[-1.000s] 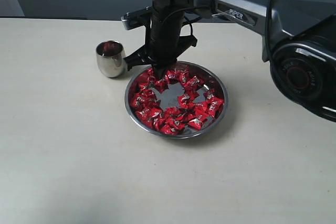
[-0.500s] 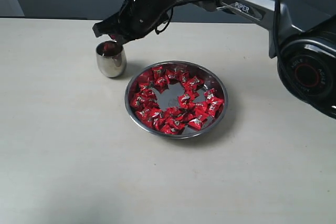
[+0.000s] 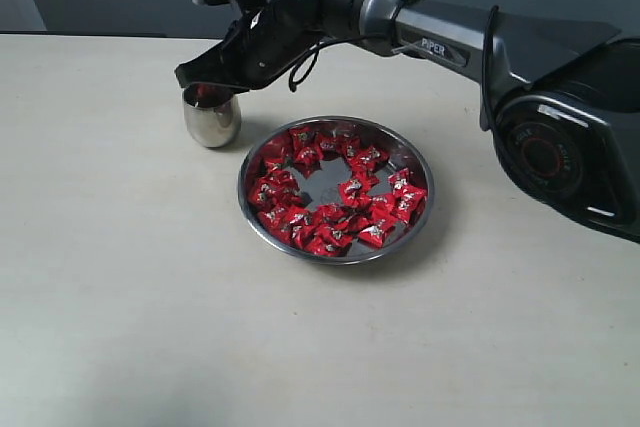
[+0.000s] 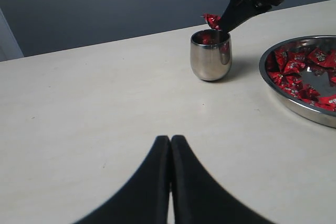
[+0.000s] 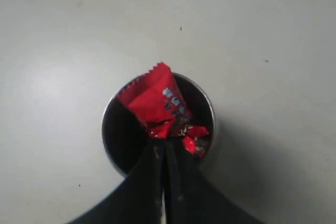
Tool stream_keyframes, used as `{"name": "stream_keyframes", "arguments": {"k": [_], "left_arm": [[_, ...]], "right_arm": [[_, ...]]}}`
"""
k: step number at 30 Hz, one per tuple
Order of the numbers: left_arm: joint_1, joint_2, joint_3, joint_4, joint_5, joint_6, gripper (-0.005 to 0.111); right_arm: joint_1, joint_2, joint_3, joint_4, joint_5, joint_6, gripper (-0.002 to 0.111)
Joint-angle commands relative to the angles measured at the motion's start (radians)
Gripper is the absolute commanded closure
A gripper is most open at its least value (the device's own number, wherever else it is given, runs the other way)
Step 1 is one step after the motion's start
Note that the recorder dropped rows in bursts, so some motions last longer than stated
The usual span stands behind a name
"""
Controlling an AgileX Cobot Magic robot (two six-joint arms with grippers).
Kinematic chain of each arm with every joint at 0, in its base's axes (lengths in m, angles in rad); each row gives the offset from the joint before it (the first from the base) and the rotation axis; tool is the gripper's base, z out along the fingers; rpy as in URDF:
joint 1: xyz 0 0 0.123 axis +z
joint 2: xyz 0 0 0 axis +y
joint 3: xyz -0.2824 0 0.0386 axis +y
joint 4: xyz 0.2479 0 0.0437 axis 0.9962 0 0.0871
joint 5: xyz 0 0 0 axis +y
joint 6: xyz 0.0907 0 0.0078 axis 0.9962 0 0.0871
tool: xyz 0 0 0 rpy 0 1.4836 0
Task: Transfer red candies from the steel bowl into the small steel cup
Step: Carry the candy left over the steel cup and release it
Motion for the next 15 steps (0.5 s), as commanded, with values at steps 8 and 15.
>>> {"name": "stream_keyframes", "arguments": {"k": [8,15], "left_arm": [[-0.003,-0.004,-0.001,-0.001,-0.009,-0.005,0.106],[-0.003,-0.004,-0.001,-0.001,-0.009,-0.005,0.106]], "right_arm": [[-0.004,-0.003,-0.012,0.016,0.004,-0.030,0.074],[-0.006,-0.107,-0.012,-0.139,0.267,0.026,0.076]]}}
